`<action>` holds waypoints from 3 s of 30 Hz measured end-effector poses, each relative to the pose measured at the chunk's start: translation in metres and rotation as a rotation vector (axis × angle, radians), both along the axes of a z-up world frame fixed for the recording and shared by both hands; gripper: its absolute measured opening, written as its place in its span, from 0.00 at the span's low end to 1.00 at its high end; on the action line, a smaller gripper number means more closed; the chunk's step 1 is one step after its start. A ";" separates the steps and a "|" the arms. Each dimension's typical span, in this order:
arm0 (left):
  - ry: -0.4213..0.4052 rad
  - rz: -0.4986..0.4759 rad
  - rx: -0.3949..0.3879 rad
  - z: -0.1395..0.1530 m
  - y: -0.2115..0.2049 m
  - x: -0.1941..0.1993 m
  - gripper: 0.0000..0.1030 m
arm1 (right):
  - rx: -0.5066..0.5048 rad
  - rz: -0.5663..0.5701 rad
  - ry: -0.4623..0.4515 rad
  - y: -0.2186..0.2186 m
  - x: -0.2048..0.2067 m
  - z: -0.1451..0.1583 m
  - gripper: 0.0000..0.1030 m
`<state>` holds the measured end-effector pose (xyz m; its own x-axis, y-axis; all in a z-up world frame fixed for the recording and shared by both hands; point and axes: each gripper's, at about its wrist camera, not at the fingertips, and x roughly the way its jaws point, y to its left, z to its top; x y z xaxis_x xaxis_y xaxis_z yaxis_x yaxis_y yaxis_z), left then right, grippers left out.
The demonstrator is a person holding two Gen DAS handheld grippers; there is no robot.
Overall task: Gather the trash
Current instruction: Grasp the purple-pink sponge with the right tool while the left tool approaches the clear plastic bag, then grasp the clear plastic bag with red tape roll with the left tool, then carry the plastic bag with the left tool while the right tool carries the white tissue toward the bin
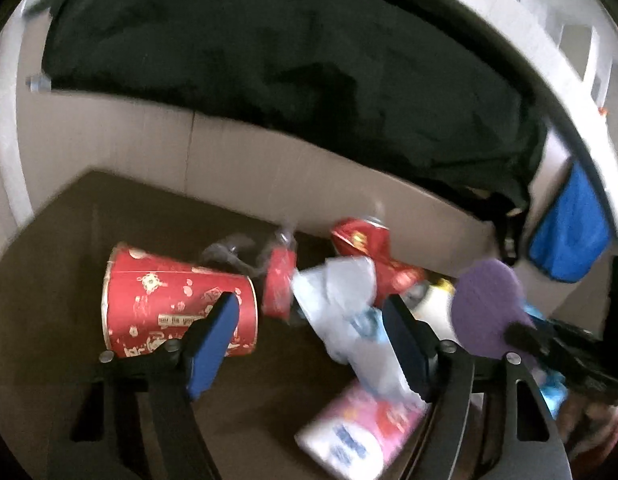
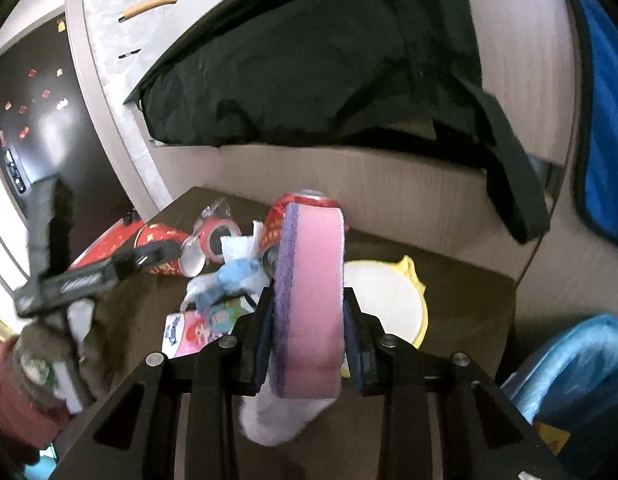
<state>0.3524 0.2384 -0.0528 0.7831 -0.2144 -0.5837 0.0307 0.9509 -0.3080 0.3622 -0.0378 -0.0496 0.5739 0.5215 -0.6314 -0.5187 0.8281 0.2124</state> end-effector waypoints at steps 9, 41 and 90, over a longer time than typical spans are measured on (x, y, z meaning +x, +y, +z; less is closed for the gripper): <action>0.053 -0.009 0.080 0.009 -0.008 0.044 0.61 | 0.042 -0.003 0.022 -0.015 -0.002 -0.016 0.28; 0.210 -0.094 0.209 0.004 -0.006 0.057 0.19 | 0.029 -0.089 -0.093 -0.050 -0.031 -0.007 0.59; -0.073 0.027 -0.068 0.036 -0.047 -0.166 0.18 | -0.011 0.346 0.229 -0.001 -0.147 -0.027 0.24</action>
